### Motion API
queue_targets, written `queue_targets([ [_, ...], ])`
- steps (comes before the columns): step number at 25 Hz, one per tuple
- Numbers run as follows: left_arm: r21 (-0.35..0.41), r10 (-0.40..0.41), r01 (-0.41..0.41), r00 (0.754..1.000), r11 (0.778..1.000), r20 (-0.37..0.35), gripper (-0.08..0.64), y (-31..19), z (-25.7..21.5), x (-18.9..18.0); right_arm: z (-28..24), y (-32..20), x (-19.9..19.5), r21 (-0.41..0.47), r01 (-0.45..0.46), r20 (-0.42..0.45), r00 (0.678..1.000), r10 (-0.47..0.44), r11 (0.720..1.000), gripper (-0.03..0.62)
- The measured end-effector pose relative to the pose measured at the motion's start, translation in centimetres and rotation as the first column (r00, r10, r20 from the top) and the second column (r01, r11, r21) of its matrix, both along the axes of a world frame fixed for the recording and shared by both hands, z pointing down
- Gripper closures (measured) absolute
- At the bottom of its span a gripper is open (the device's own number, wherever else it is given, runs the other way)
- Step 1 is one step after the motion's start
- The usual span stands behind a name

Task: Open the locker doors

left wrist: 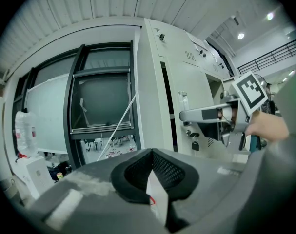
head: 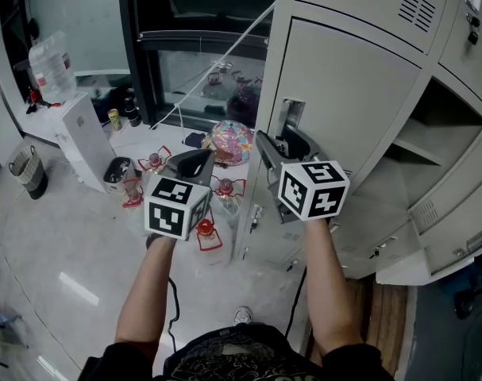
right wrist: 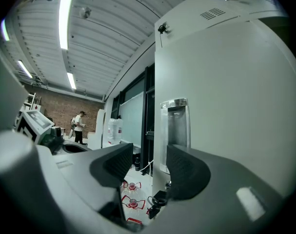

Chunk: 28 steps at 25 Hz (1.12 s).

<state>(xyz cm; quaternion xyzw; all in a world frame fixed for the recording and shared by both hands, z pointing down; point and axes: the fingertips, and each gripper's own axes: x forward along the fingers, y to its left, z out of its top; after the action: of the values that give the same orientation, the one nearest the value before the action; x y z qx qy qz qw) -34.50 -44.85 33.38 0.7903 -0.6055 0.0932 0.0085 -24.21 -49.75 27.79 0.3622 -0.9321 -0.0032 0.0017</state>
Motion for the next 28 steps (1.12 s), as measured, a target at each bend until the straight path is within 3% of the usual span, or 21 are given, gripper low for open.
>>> queue_targets([
  [28,0.009,0.126,-0.126,0.992,0.992,-0.016,0.559,9.1,-0.6,4.8,0.0,10.1,5.4,-0.013,-0.131,-0.002,0.991,0.131,0.991,0.390],
])
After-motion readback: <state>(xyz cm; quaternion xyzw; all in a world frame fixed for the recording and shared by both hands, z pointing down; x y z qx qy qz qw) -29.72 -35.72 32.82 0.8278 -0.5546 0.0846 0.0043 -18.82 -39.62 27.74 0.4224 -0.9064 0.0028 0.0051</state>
